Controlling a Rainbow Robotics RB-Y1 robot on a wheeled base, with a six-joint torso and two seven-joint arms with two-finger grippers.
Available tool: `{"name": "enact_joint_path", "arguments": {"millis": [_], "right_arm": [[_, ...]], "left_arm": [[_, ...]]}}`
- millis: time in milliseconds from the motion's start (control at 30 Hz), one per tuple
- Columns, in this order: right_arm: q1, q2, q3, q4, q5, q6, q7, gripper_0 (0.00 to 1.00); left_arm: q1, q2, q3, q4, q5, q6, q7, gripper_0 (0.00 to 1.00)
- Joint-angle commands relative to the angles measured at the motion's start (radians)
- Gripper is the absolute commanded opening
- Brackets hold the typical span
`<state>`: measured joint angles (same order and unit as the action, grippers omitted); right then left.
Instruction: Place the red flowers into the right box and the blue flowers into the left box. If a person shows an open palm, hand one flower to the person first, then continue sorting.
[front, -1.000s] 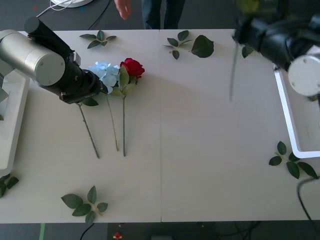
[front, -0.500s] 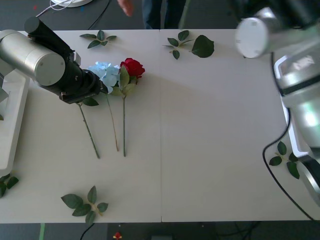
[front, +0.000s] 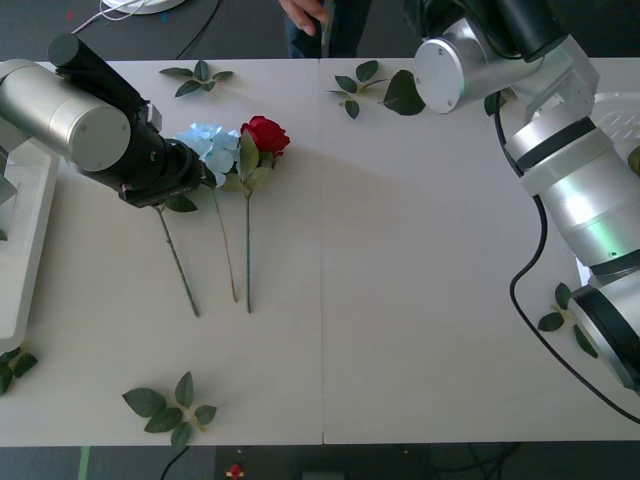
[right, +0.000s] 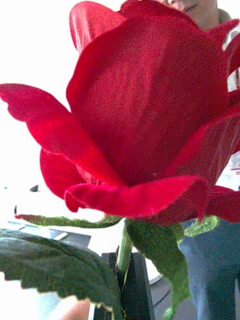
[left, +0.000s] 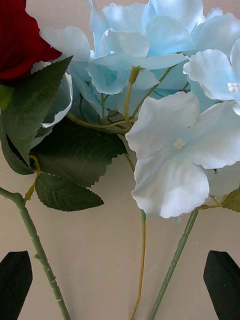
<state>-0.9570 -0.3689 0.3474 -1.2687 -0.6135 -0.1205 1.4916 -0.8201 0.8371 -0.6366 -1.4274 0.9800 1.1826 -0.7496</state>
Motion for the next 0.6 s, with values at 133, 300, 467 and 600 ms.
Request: {"name": "enact_joint_path", "arguments": {"millis": [133, 300, 467, 600], "right_arm": [[-0.062, 0.033, 0.016, -0.011, 0.021, -0.015, 0.067, 0.00], [-0.062, 0.033, 0.019, -0.011, 0.021, -0.015, 0.067, 0.00], [-0.062, 0.031, 0.019, -0.011, 0.021, -0.015, 0.067, 0.00], [-0.062, 0.031, 0.024, -0.011, 0.020, -0.015, 0.062, 0.10]], "left_arm": [[-0.048, 0.043, 0.023, -0.024, -0.007, 0.008, 0.035, 1.00], [-0.048, 0.043, 0.023, -0.024, -0.007, 0.008, 0.035, 1.00], [-0.048, 0.043, 0.023, -0.024, -0.007, 0.008, 0.035, 1.00], [-0.048, 0.043, 0.023, -0.024, -0.007, 0.008, 0.035, 1.00]]}}
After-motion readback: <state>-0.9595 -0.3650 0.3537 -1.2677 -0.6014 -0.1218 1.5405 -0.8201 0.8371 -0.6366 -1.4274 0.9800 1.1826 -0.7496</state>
